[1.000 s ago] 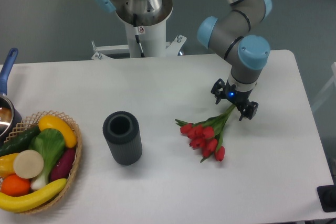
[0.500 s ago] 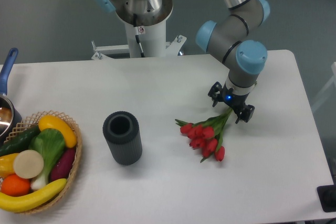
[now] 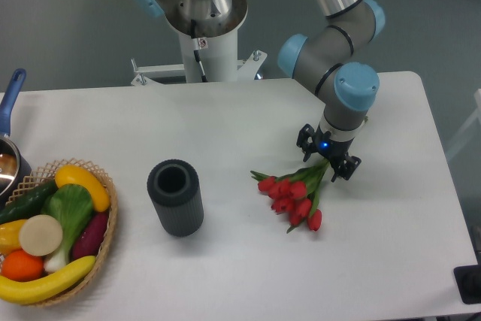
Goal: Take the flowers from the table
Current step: 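Lower the gripper onto the stems and close it around them, then lift the gripped red tulip bunch up off the table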
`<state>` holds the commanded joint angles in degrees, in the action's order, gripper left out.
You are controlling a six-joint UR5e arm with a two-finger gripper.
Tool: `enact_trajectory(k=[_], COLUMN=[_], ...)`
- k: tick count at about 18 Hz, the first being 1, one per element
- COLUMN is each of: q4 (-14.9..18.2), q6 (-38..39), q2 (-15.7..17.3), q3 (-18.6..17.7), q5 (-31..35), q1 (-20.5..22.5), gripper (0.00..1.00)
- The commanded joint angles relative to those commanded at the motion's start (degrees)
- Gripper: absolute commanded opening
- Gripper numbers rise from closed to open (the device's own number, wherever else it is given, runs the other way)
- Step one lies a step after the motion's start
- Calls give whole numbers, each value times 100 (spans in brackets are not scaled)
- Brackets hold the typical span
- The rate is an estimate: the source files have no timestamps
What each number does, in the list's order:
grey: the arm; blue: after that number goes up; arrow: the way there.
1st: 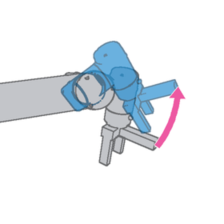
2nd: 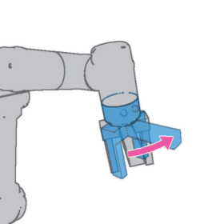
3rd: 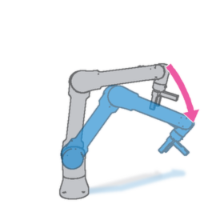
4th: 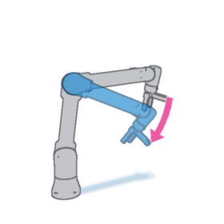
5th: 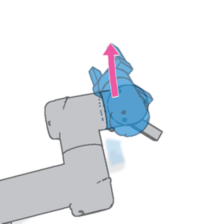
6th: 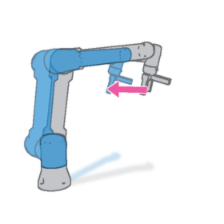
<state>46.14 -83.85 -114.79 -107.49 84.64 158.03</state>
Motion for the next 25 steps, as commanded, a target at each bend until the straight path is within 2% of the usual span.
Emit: enact_trajectory(k=[5, 9, 13, 18, 22, 25], q4=[0, -9, -9, 9, 18, 9], q6=[44, 53, 53, 44, 114, 806], q2=[0, 0, 44, 201, 623, 1036], q3=[26, 61, 123, 430, 439, 457], q5=[0, -9, -9, -114, -946, -1746], q1=[0, 9, 26, 0, 53, 62], gripper=[40, 33, 32, 31, 32, 32])
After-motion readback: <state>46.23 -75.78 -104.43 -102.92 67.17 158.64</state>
